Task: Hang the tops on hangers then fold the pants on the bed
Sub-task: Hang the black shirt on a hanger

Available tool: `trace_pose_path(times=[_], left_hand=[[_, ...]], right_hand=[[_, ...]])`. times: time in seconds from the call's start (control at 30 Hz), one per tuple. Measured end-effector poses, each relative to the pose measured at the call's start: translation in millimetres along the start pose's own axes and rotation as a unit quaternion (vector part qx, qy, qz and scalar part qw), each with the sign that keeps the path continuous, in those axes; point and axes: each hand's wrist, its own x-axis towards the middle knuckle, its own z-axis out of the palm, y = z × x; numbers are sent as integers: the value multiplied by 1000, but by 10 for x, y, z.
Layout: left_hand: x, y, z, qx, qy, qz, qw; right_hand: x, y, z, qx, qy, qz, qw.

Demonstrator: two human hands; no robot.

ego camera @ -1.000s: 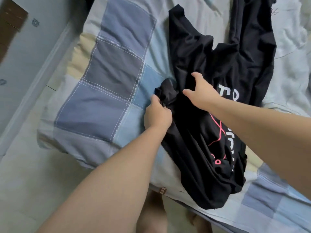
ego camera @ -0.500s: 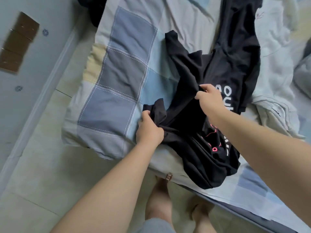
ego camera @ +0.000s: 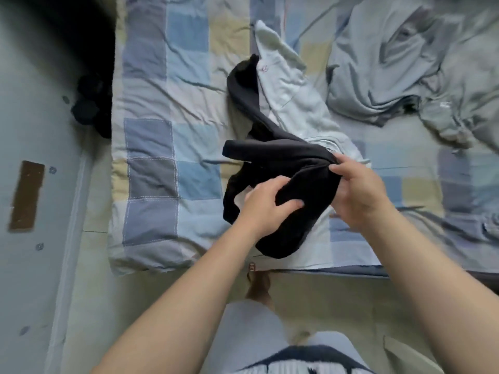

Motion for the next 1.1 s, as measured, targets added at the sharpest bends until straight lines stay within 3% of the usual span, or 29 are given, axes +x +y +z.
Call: trace_pose_path(times=[0.07,0.17,0.33,0.53,0.77,0.93,1.1], left_hand=[[-143,425,197,-24,45,45,998],[-376,986,512,-57,52,86,993],[-904,1830,1129,-87,-13,164,982],[-1831,2639,2024,-122,-137,260,948],[-3220,3154,3402,-97,-299,356,880],[-4178,3358,4235,-38,-422,432,796],[-4986,3489,4690,-33,-516,440,734]], right_hand=[[-403,-195,-266,19,18,-33,999],[-966,-350,-721,58,116,-77,989],[-2029,-288,-1551,141,220,-132,956],[-3603,368,-2635,193,313,-177,913],[-5355,1587,-3555,98,449,-122,880],[-6368,2209,-3691,31,435,-137,889],[-6767,2628,-3555,-4,441,-159,883]])
